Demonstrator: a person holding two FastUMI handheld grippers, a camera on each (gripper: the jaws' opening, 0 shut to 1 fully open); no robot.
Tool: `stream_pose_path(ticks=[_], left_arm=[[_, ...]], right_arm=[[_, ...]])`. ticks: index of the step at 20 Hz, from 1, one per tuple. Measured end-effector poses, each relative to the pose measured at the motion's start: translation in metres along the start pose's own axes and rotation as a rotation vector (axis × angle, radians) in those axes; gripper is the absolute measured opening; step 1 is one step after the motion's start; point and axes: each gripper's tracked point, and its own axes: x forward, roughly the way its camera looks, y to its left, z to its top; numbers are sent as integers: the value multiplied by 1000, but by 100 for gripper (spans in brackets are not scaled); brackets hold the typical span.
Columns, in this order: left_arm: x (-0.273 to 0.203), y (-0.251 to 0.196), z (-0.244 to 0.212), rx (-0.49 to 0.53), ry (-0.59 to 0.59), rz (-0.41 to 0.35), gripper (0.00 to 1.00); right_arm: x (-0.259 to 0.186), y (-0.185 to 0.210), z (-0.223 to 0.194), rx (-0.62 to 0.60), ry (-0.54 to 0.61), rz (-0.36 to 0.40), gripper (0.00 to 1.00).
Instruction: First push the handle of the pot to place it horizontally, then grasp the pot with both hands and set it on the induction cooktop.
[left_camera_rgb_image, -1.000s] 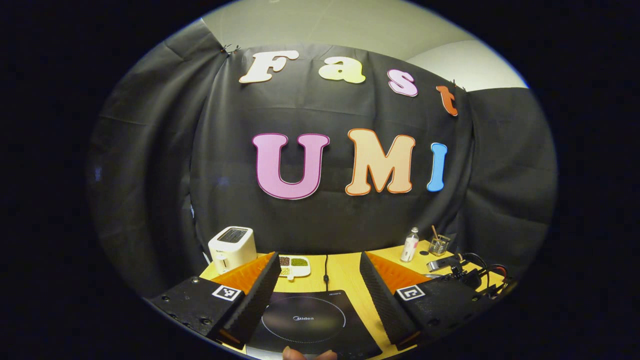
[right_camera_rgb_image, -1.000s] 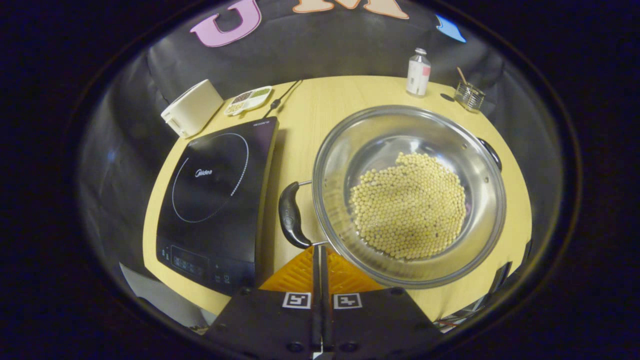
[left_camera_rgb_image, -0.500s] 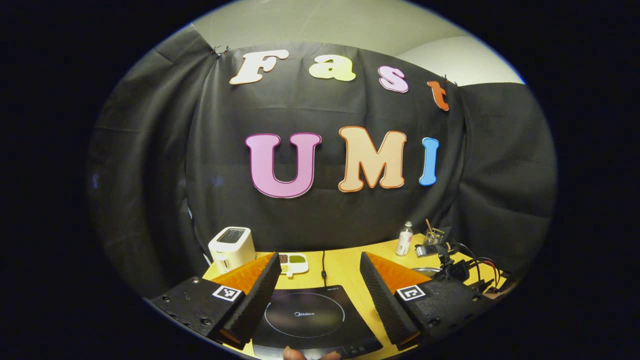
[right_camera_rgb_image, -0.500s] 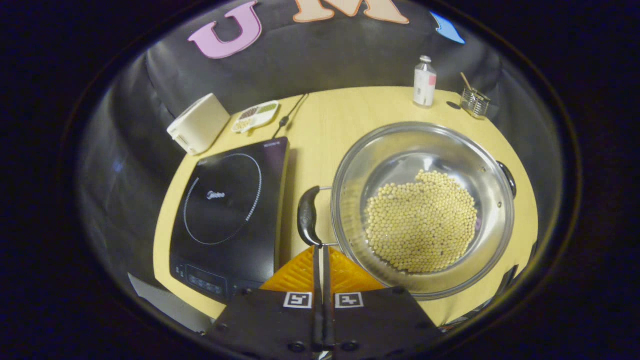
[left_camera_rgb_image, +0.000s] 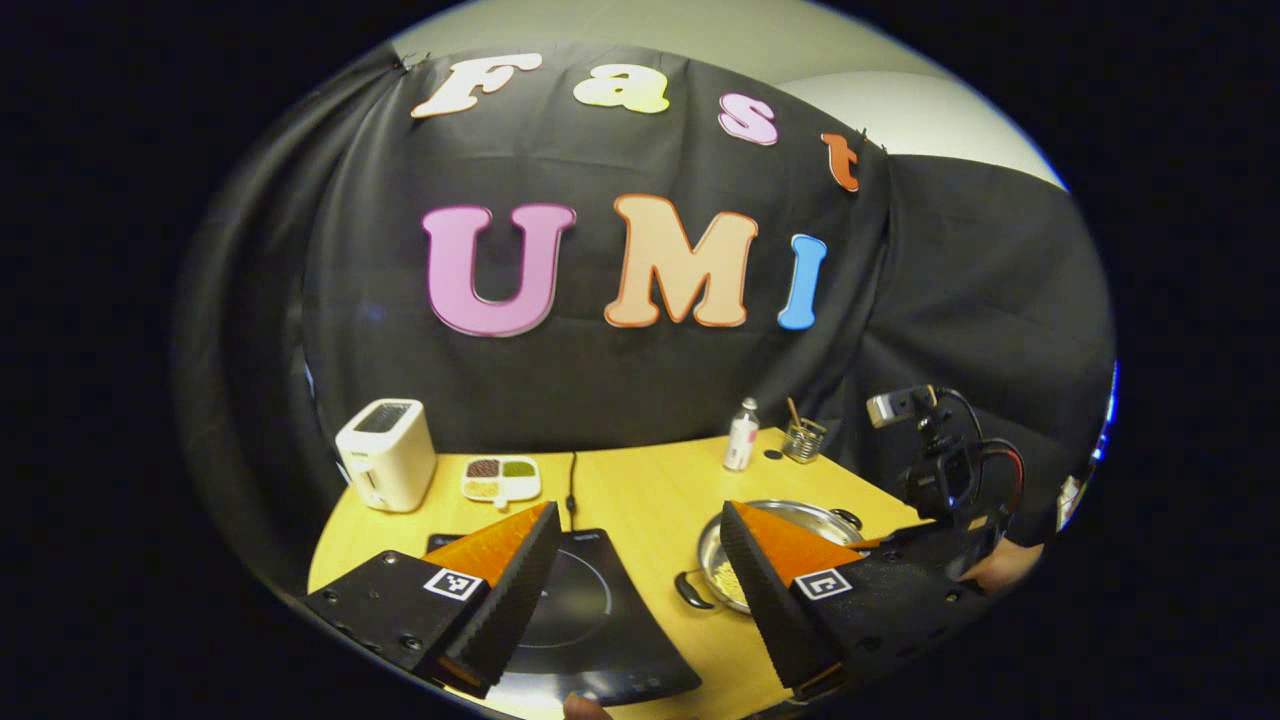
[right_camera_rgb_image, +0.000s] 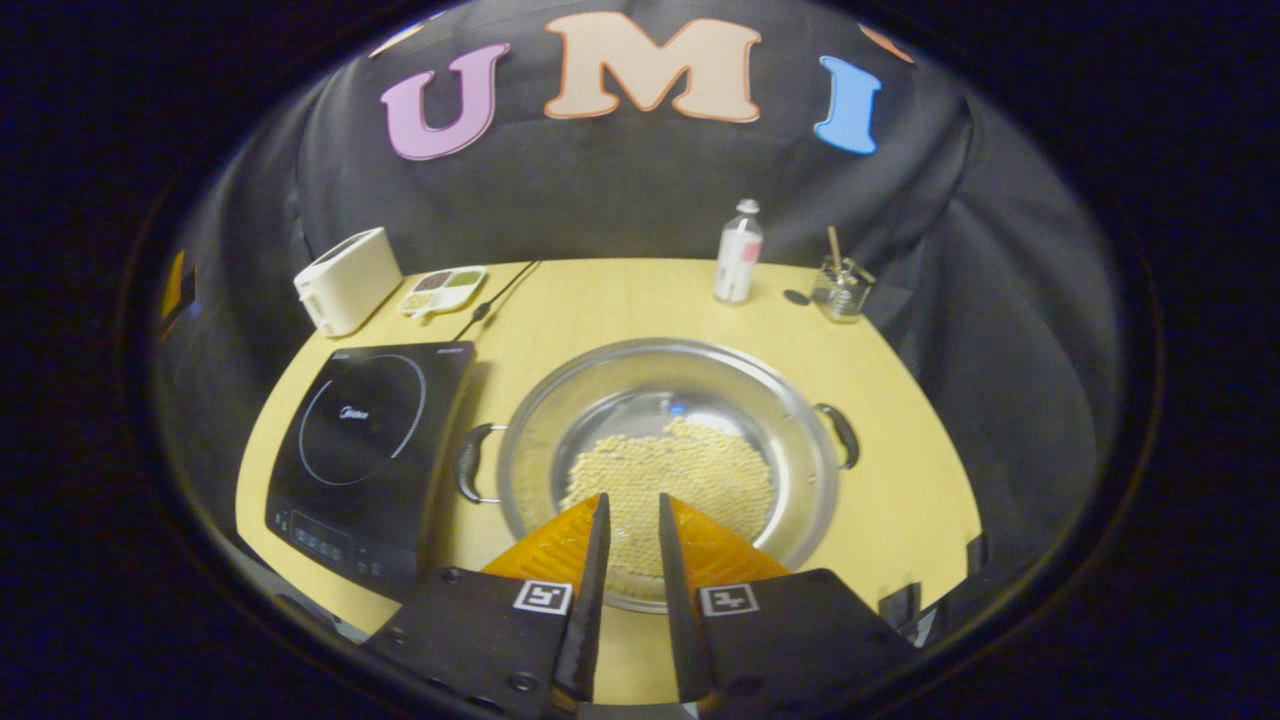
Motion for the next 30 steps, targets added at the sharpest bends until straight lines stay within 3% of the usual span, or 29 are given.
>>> stream_pose_path(ticks=[1,4,8,14,22,24,25,28,29,30], left_arm=[[4,-5,-8,-8,19,-9,98],[15,-17,-31,-21,89,-11,98],[34,-34,-68,-86,202,1,98],[67,-49,-120,-215,366,90,95],[114,-43,-175,-215,519,238,91],[120,-37,-191,-191,563,276,87],[120,-36,-202,-188,589,289,92],[128,-41,-219,-207,638,300,83],[130,-41,-221,-194,650,299,83],[135,-40,-224,-173,660,301,81]], right_arm=[[0,-14,3,-11,-3,-19,36],[4,-47,8,-31,-14,-60,77],[22,-77,9,-32,1,-62,77],[60,-112,4,-51,46,-7,81],[118,-137,-3,-23,122,101,82],[127,-137,-6,-10,146,123,80],[136,-141,-7,-7,152,129,80],[145,-138,-17,-2,195,175,60],[148,-137,-21,1,208,191,68],[151,-137,-21,7,213,202,63]])
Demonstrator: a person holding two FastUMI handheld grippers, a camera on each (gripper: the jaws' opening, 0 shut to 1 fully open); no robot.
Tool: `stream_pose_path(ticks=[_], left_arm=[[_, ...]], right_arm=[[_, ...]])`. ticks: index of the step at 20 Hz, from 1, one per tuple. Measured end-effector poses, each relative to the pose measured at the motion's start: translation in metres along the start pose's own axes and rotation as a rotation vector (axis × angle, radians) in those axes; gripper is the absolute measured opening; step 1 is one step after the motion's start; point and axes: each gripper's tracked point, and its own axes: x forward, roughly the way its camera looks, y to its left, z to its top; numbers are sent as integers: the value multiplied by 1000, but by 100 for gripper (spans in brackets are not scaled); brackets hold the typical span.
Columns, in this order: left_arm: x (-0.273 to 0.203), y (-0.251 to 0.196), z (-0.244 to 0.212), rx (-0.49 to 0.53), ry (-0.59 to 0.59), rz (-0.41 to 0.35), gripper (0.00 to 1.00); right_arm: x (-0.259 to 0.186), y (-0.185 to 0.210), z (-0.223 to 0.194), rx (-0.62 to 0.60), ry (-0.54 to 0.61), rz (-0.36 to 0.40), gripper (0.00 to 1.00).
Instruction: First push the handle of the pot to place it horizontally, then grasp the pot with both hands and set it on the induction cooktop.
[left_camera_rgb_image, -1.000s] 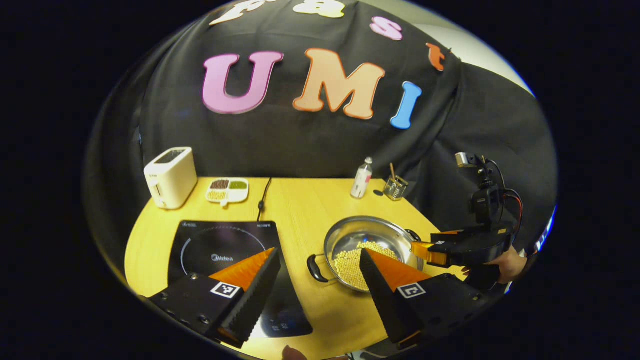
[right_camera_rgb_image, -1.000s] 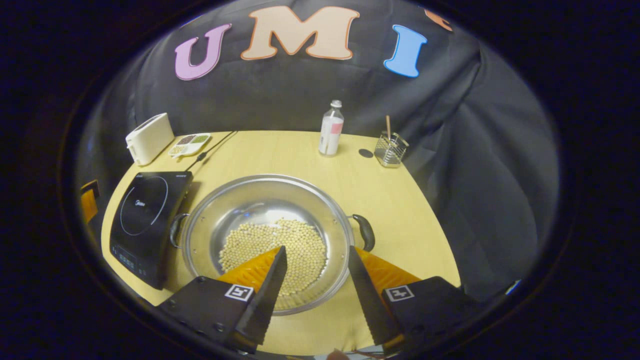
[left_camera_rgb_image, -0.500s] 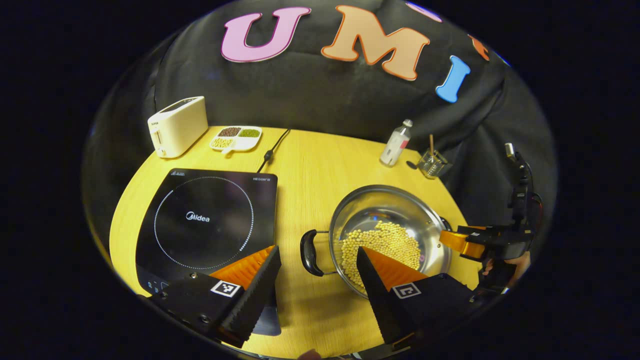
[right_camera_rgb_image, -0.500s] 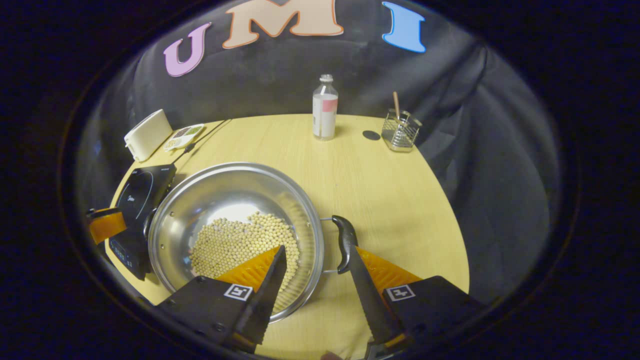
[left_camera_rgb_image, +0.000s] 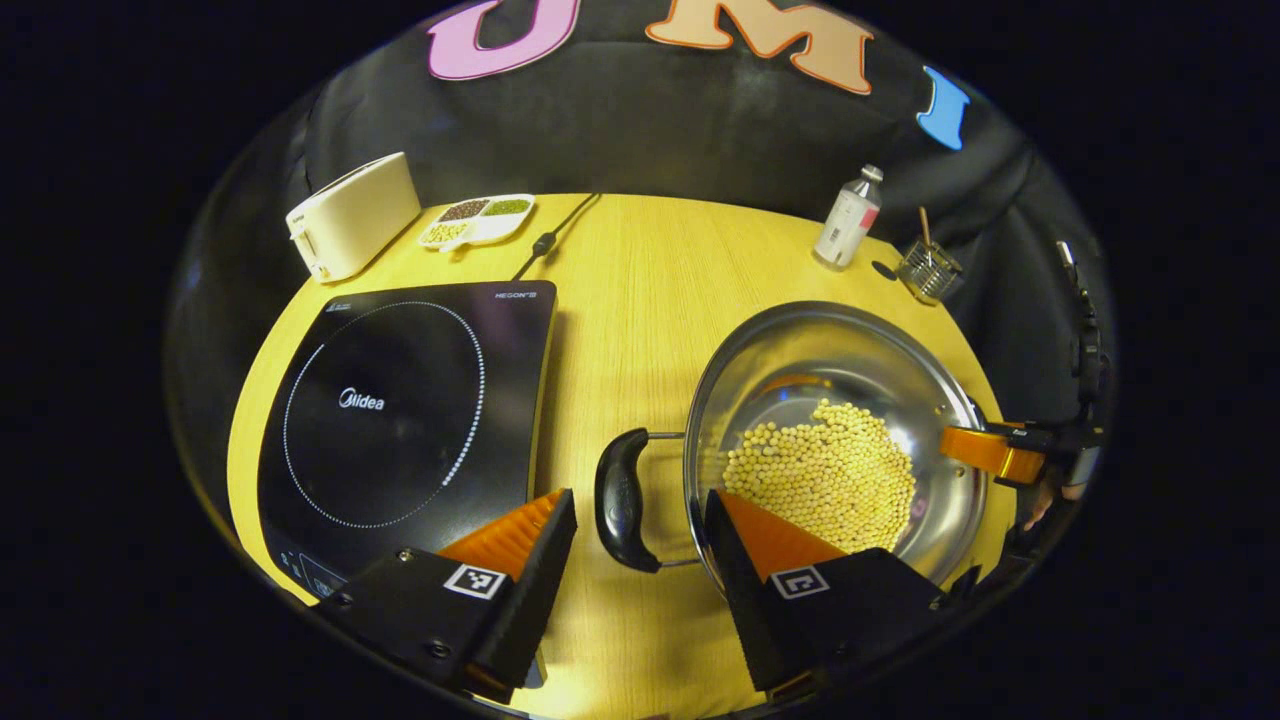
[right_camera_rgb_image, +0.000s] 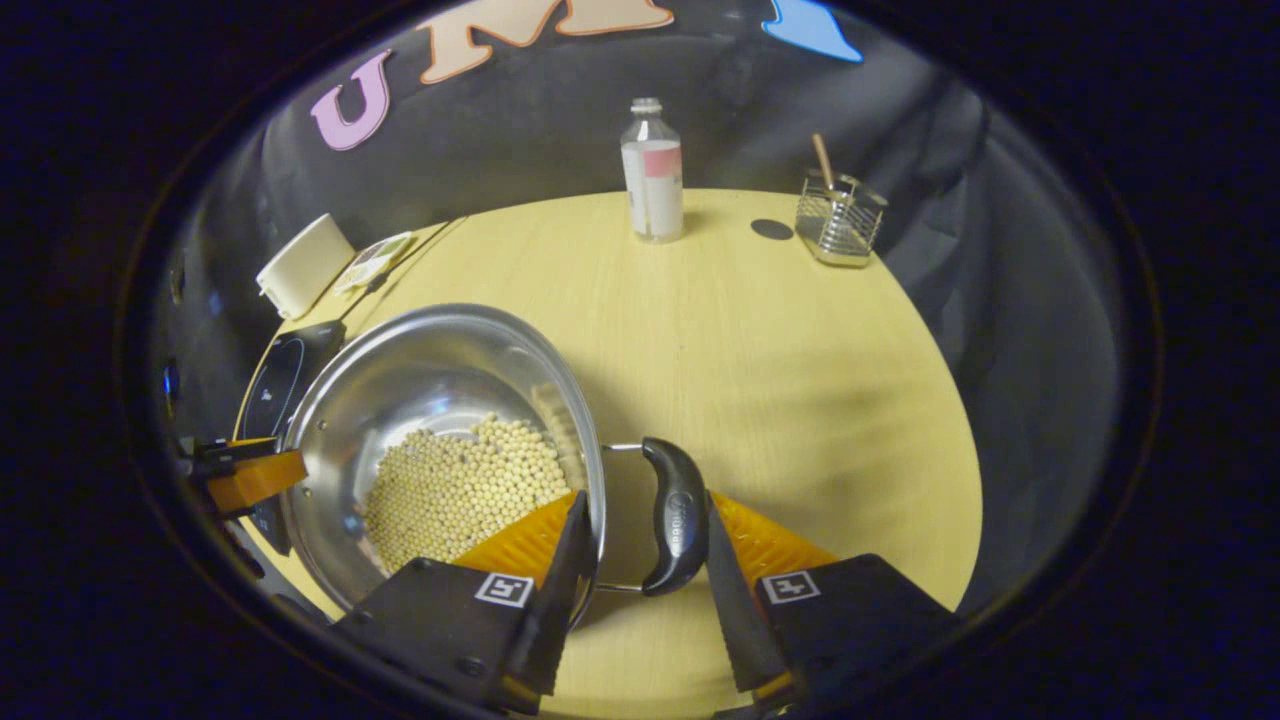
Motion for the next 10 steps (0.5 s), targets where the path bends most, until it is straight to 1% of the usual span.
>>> stream_pose_path(ticks=[2,3,4,7,8,9,10], left_arm=[[7,-5,1,24,11,-3,78],[9,-4,0,28,14,6,73],[10,-3,0,27,20,7,67],[12,-4,4,-2,0,-14,64],[12,-5,5,-5,-3,-13,62],[12,-4,5,-4,6,-7,61],[11,-4,5,-6,17,-2,59]], right_arm=[[8,-1,-1,19,2,19,63],[5,1,1,30,7,27,60],[8,1,2,42,8,40,60],[1,3,2,71,11,70,51],[12,3,1,78,15,68,50],[6,2,2,83,19,71,49],[5,2,2,90,28,67,45]])
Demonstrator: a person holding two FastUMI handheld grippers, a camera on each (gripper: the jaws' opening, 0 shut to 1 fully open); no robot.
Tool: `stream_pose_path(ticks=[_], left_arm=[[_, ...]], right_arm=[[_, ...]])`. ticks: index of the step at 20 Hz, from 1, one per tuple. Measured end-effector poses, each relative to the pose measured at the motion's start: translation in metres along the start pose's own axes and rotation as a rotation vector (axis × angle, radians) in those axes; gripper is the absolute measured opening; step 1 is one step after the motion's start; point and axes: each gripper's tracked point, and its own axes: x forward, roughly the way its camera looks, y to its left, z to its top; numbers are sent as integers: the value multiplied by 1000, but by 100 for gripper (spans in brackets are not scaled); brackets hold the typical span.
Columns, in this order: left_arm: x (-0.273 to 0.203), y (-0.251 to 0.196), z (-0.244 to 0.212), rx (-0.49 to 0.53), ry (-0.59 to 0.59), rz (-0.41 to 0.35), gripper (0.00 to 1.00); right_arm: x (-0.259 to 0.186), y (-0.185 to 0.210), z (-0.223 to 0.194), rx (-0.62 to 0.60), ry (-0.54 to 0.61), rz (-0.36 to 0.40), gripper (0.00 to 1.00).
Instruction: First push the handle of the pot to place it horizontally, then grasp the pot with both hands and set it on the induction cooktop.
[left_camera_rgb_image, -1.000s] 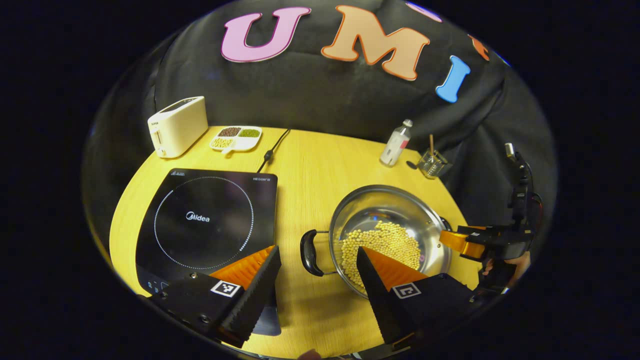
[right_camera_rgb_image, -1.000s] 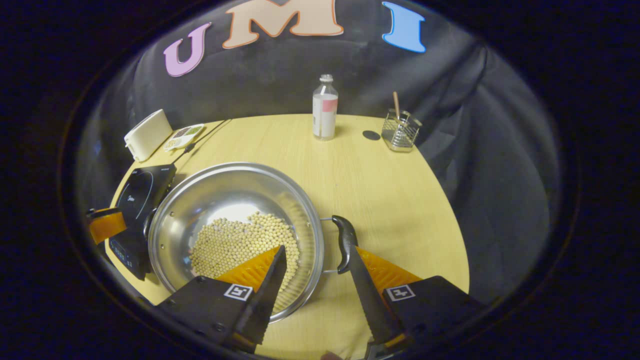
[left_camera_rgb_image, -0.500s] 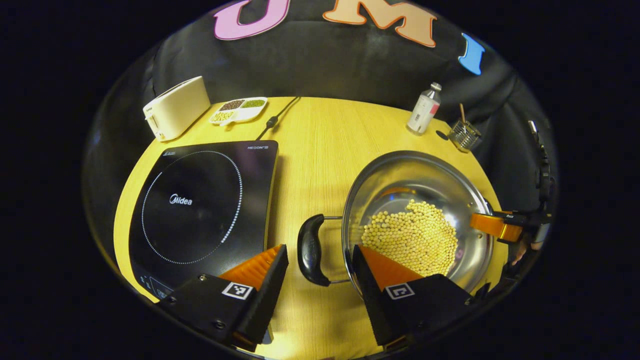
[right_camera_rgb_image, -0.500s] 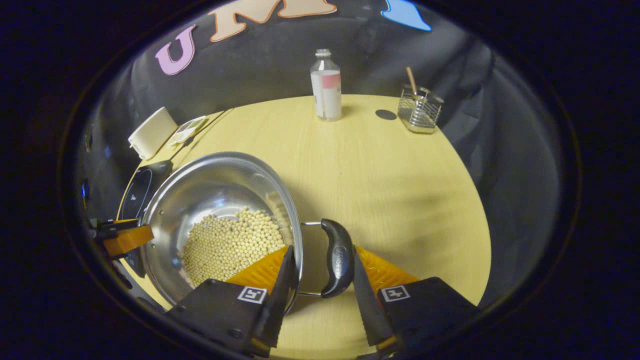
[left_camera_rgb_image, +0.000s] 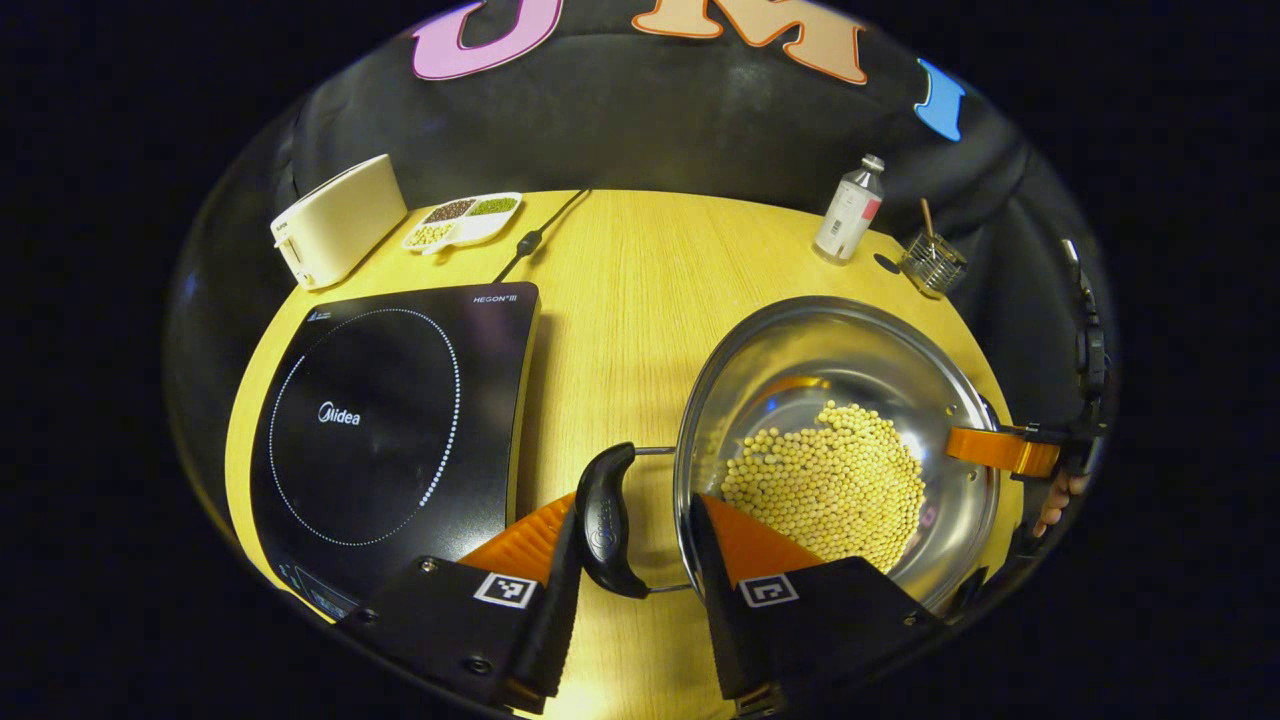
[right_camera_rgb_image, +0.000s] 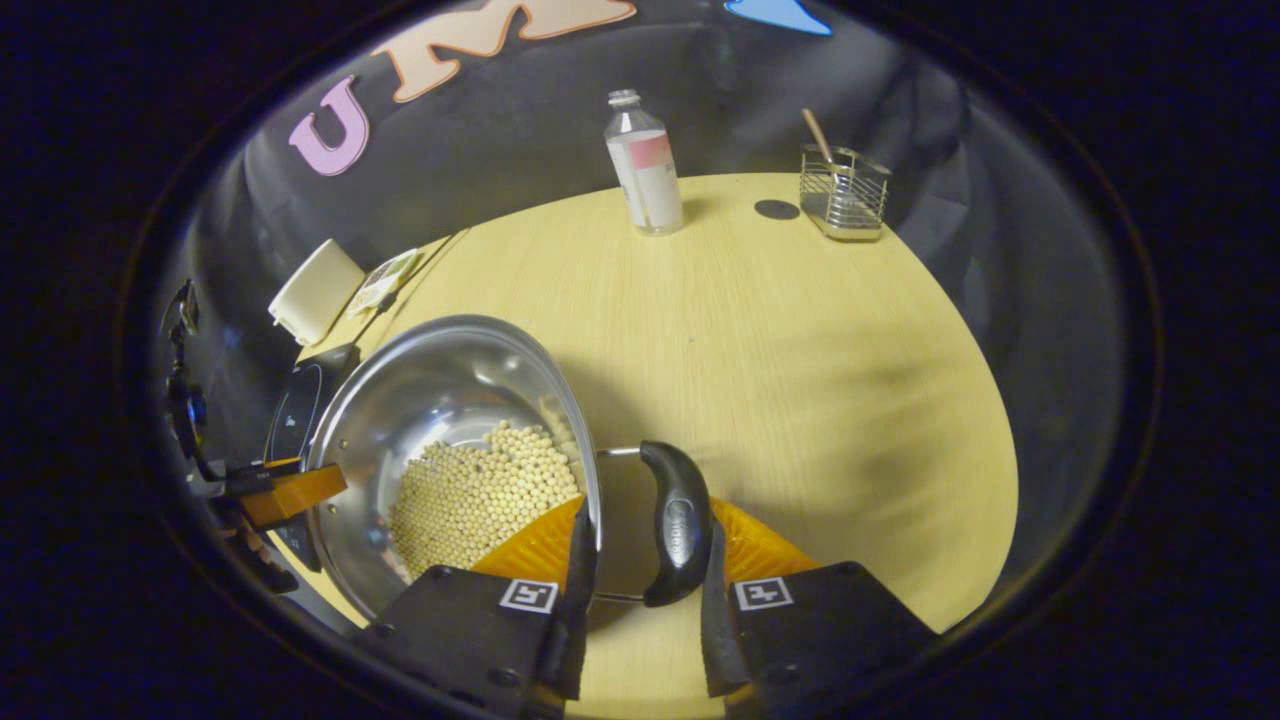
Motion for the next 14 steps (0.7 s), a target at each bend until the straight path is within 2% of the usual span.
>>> stream_pose_path(ticks=[1,7,8,14], left_arm=[[-2,0,-2,-11,12,2,58],[-45,17,14,9,-26,24,57],[-52,25,17,10,-31,34,57],[-80,94,35,14,-63,77,57]], right_arm=[[-2,-1,-2,7,11,0,49],[-9,14,12,31,-4,59,49],[-9,25,11,31,-12,72,44],[-12,101,15,36,-14,125,44]])
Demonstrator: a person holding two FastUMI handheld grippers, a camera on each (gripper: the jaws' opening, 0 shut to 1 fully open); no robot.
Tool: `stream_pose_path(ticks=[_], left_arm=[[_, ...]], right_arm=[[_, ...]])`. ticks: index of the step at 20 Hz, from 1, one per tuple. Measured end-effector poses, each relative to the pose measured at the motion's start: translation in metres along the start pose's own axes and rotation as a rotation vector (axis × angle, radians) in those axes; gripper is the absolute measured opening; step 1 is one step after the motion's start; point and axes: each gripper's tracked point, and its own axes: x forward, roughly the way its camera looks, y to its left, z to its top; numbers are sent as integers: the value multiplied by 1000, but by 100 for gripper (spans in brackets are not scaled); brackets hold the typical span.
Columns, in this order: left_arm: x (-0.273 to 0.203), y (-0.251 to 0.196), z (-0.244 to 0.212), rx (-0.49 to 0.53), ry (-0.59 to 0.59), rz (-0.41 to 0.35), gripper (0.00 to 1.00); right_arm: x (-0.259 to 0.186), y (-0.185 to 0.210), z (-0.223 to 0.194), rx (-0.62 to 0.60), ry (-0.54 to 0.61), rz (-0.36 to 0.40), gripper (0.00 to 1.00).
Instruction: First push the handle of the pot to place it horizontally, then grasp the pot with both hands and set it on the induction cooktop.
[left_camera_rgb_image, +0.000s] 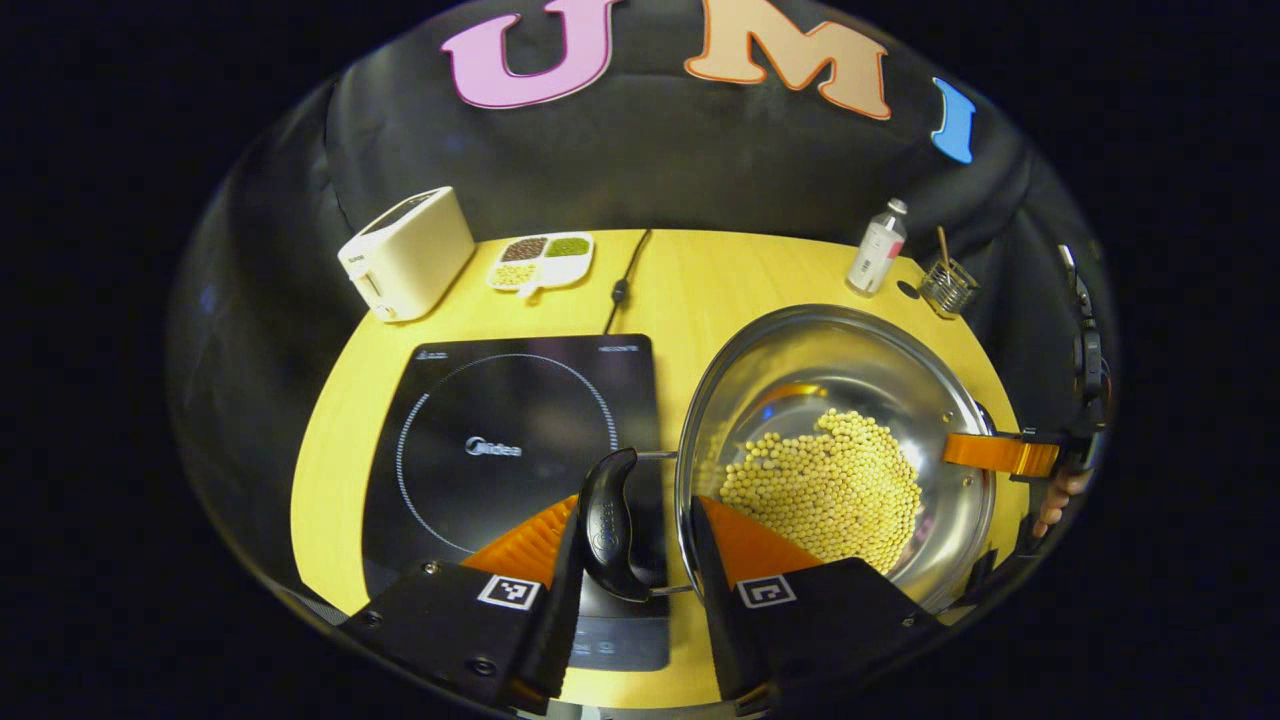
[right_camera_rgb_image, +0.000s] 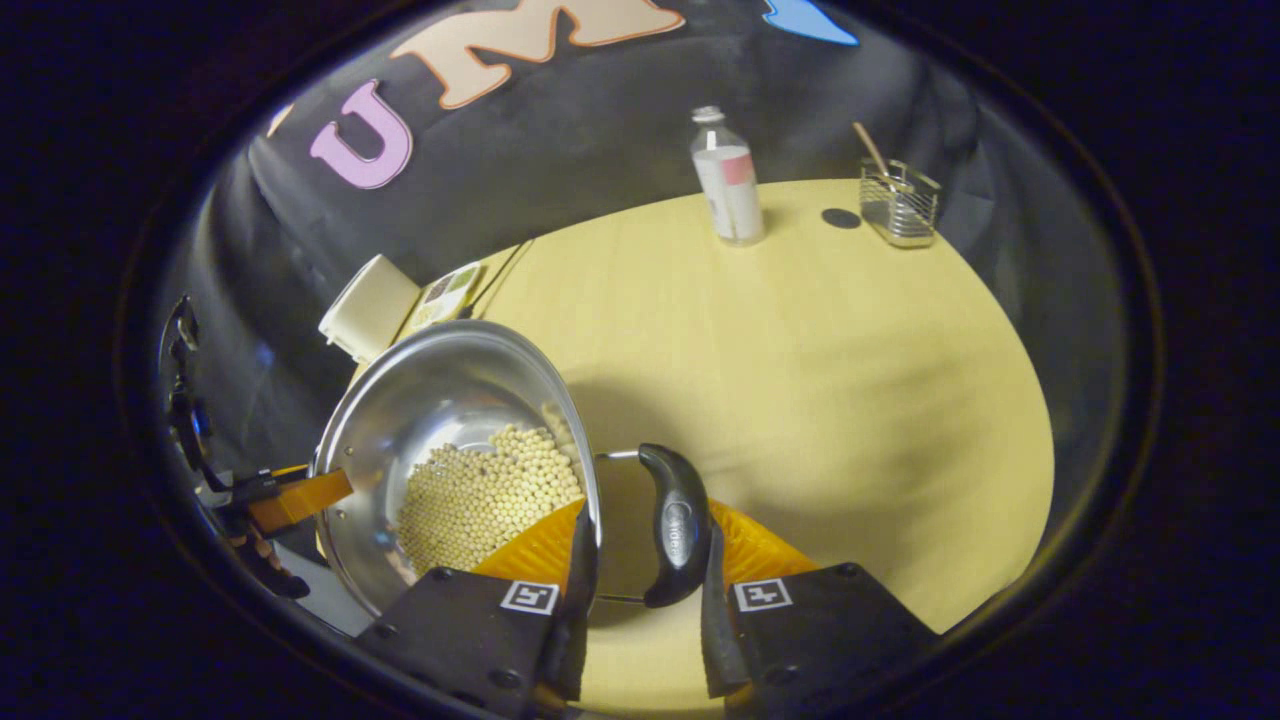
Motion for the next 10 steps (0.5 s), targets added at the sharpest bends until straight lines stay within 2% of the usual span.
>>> stream_pose_path(ticks=[3,7,10], left_arm=[[4,40,7,-4,-7,-16,57],[22,99,11,-4,5,-67,57],[35,137,24,41,-30,-108,57]], right_arm=[[10,37,0,-8,-4,-11,43],[23,92,-7,-7,5,-66,44],[34,128,-6,19,-4,-102,44]])
